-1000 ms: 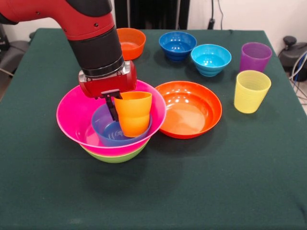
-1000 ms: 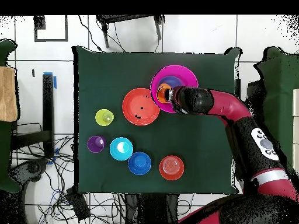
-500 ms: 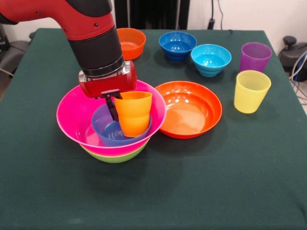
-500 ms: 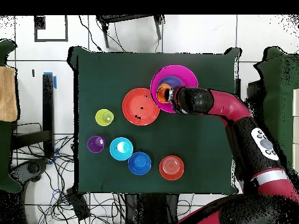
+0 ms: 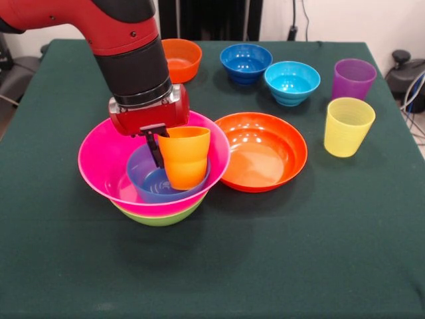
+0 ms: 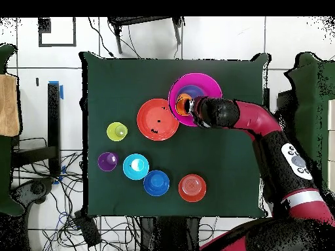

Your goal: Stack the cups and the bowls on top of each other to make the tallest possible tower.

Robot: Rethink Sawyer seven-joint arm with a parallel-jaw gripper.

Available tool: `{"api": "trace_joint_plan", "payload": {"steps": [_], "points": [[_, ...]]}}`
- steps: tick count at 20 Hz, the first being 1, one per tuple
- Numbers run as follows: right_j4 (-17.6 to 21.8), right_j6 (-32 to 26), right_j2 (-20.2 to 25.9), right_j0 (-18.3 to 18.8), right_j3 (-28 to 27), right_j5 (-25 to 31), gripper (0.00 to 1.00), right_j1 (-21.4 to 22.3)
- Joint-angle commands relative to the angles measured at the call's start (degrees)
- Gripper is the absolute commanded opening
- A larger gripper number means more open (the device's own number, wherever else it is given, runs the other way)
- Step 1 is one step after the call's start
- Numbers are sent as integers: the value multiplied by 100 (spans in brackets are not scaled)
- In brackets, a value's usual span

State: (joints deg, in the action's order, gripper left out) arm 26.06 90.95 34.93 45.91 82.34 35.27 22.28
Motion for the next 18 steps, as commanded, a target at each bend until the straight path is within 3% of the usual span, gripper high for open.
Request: {"api": "trace_joint_plan", "payload": {"steps": [1,11,18], "points": [[109,149,-298,-168,223,81,0,67],[89,278,-358,-181,207,29,0,43],[295,57,-235,-75,173,-378,0,-27]]}}
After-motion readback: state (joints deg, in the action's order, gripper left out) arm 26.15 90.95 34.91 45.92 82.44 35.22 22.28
